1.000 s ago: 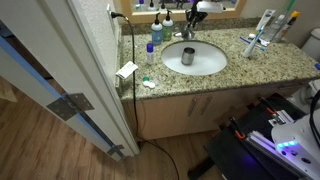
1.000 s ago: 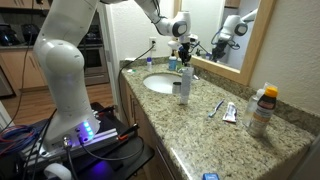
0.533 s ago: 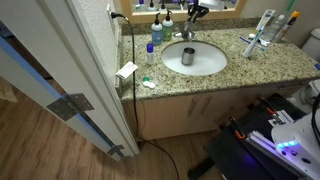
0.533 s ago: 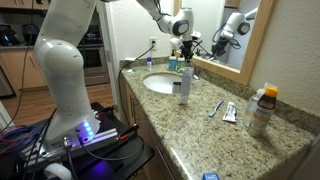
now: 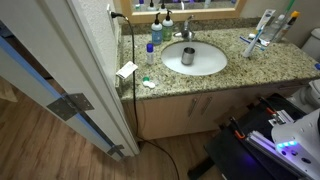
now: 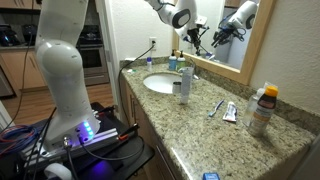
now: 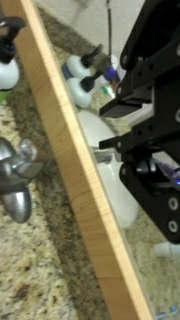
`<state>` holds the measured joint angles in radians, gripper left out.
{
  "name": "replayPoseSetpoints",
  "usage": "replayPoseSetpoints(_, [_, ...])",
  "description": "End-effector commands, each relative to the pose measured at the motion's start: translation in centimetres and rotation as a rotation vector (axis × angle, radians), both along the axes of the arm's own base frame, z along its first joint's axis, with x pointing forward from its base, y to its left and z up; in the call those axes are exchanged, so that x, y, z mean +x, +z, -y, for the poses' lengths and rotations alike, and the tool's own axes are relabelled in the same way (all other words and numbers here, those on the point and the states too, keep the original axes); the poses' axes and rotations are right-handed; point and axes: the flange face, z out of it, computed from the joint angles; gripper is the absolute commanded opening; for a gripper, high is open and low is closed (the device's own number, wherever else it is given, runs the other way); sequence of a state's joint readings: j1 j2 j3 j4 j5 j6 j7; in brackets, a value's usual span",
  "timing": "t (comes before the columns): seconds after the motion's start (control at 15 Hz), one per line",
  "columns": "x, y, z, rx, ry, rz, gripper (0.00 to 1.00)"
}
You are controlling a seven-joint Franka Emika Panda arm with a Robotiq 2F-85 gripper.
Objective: Place the cup in the sink then open the tap
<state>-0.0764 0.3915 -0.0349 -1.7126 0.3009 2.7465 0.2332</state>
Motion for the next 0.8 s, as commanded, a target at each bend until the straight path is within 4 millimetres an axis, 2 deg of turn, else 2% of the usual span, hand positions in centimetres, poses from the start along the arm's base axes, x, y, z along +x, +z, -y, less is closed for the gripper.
replayPoseSetpoints(0.0, [-3.2,6.9,1.1,-0.034,-0.010,0.087,0.54])
replayPoseSetpoints(0.07, [-4.2,8.3,1.4,-0.058,0.017,0.063,0.55])
replayPoseSetpoints(0.2, [-6.6,10.2,1.4,-0.078,0.123,-0.016,0.68])
replayPoseSetpoints(0.33, [-8.7,10.6,2.1,-0.060,0.208,-0.085,0.82])
replayPoseSetpoints(0.4, [-9.5,10.1,2.7,-0.053,0.252,-0.121,0.90])
replayPoseSetpoints(0.47, [-7.2,11.1,1.9,-0.062,0.179,-0.070,0.71])
replayPoseSetpoints(0.67, [-8.9,10.9,2.8,-0.063,0.225,-0.110,0.90])
replayPoseSetpoints(0.73, [-9.0,10.7,2.8,-0.063,0.227,-0.114,0.90])
